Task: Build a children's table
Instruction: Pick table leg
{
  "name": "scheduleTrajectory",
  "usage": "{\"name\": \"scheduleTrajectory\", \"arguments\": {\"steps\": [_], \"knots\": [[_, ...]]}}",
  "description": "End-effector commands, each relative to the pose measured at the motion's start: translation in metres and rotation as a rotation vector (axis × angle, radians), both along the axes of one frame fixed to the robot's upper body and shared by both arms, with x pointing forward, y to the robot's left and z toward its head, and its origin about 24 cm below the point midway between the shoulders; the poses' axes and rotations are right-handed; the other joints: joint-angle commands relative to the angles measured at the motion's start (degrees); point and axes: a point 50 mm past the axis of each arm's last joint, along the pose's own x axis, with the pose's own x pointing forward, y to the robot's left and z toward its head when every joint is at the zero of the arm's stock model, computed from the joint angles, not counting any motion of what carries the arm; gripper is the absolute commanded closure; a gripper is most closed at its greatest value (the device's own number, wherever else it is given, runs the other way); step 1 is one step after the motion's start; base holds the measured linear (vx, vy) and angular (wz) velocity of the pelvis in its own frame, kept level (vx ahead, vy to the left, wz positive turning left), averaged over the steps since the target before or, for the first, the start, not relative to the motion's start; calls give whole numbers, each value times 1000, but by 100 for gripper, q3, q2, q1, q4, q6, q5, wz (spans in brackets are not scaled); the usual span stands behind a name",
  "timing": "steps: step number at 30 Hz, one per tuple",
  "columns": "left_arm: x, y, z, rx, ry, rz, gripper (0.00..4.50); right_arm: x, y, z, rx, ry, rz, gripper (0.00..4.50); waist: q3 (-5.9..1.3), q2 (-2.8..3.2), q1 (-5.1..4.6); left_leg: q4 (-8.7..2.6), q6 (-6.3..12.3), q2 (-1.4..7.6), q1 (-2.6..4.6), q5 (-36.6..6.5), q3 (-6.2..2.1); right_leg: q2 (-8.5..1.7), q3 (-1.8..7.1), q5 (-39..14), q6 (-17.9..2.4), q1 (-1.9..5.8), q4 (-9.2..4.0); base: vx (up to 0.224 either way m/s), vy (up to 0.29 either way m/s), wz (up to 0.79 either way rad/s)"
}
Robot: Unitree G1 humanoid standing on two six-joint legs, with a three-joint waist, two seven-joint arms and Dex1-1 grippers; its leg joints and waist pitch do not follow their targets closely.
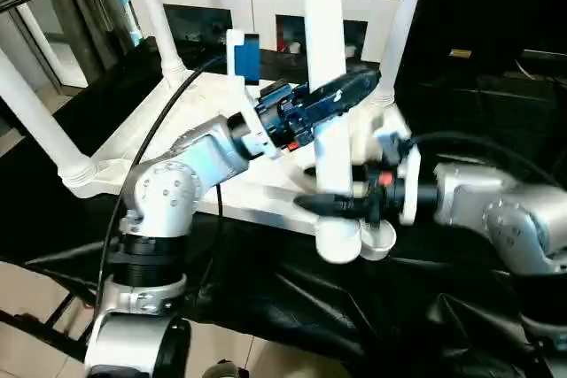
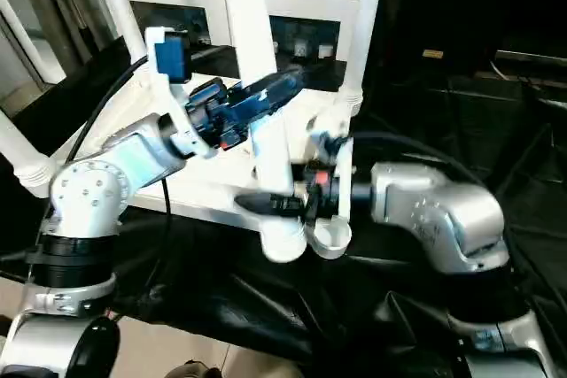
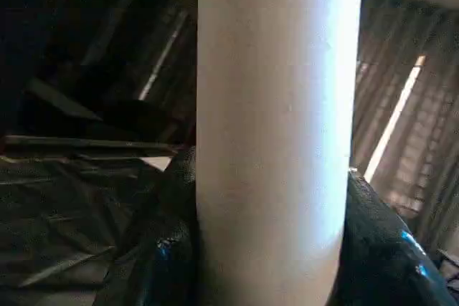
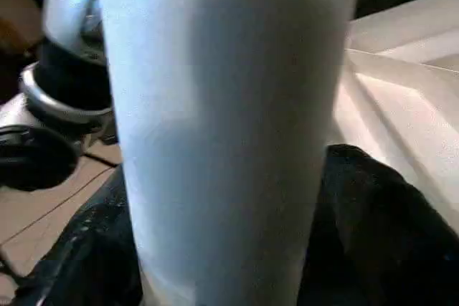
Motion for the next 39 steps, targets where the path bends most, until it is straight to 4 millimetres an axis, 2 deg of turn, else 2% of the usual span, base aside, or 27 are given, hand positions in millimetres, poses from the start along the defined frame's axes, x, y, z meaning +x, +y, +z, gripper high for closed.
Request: {"name": "scheduleTrajectory", "arguments": {"steps": [1, 2, 5, 6, 7, 10, 13, 14, 16, 21, 24, 29, 31, 32, 33, 35, 39], "knots": [[-14, 0, 11, -57, -63, -134, 268, 1, -5, -5, -32, 4, -31, 128, -444, -93, 11, -352, 57, 16, 120, -738, 31, -142, 122, -796, -1264, 306, -354, 0, 0, 0], [-16, 0, 11, -63, -67, -160, 268, 0, -5, -5, -32, 3, -28, 139, -443, -76, 9, -355, 47, 19, 121, -751, 29, -139, 121, -813, -1259, 302, -351, 0, 0, 0], [-19, 1, 12, -76, -74, -209, 268, -4, -3, -6, -28, 8, -11, 163, -444, -78, 10, -358, 28, 19, 130, -786, 27, -133, 121, -801, -1267, 296, -348, 0, 0, 0], [-19, 1, 12, -77, -75, -215, 268, -5, -3, -6, -27, 11, -7, 171, -443, -34, 7, -358, 17, 22, 136, -804, 23, -134, 123, -806, -1270, 291, -347, 0, 0, 0], [-19, 1, 12, -78, -80, -221, 268, -7, -2, -7, -26, 17, -1, 176, -442, -63, 0, -355, 14, 23, 143, -852, 29, -129, 124, -829, -1271, 287, -358, 0, 0, 0], [-19, 2, 13, -84, -86, -224, 268, -9, -1, -8, -22, 26, 12, 204, -441, -89, 4, -364, -4, 22, 134, -850, 26, -138, 124, -870, -1247, 300, -358, 0, 0, 0], [-11, 1, 13, -67, -87, -118, 268, -10, 1, -10, -22, 31, 8, 223, -438, -93, 11, -366, -8, 24, 129, -858, 22, -147, 124, -952, -1215, 300, -364, 0, 0, 0], [-8, 2, 13, -67, -82, -87, 212, -9, 2, -11, -20, 28, -2, 235, -432, -92, 9, -364, -23, 25, 128, -882, 25, -150, 127, -992, -1192, 298, -371, 0, 0, 0], [3, 4, 13, -66, -51, 37, 198, -4, 6, -11, -3, 13, -57, 251, -427, -98, 9, -367, -41, 25, 122, -866, 25, -156, 130, -1046, -1164, 294, -381, 0, 0, 0], [5, 6, 12, -8, -97, 117, 155, 5, 11, -10, 20, -14, -153, 257, -439, -95, -6, -386, -127, 13, 117, -882, 3, -153, 117, -1177, -988, 299, -396, 0, 0, 0], [11, 4, 5, 79, -75, 256, 153, 12, 18, -10, 18, -37, -232, 258, -441, -91, -8, -388, -163, 22, 118, -886, -1, -150, 122, -1062, -1000, 294, -379, 0, 0, 0], [20, -2, -10, 263, -14, 459, 153, 19, 30, -13, -19, -69, -335, 259, -441, -49, -27, -395, -248, 11, 137, -949, -5, -142, 121, -1046, -927, 280, -384, 0, 0, 0], [24, -4, -14, 288, 31, 526, 153, 21, 34, -14, -37, -86, -363, 259, -442, -40, -33, -397, -294, 16, 130, -940, -10, -136, 123, -965, -893, 281, -378, 0, 0, 0], [24, -4, -14, 288, 31, 526, 153, 21, 34, -14, -37, -86, -363, 259, -436, -56, -46, -400, -292, 9, 121, -946, -8, -130, 123, -955, -885, 286, -391, 0, 0, 0], [28, -4, -16, 284, 61, 586, 153, 22, 39, -14, -40, -92, -381, 259, -439, -33, -51, -396, -293, 7, 121, -941, -5, -135, 126, -928, -914, 284, -385, 0, 0, 0], [33, -3, -15, 257, 87, 663, 182, 23, 41, -13, -45, -107, -401, 259, -444, -47, -53, -395, -290, -2, 123, -958, -10, -130, 119, -937, -906, 296, -398, 0, 0, 0], [39, 0, -11, 195, 108, 736, 204, 25, 44, -13, -57, -122, -411, 259, -447, -58, -54, -387, -257, -8, 113, -958, -7, -134, 121, -934, -891, 300, -409, 0, 0, 0]]}}
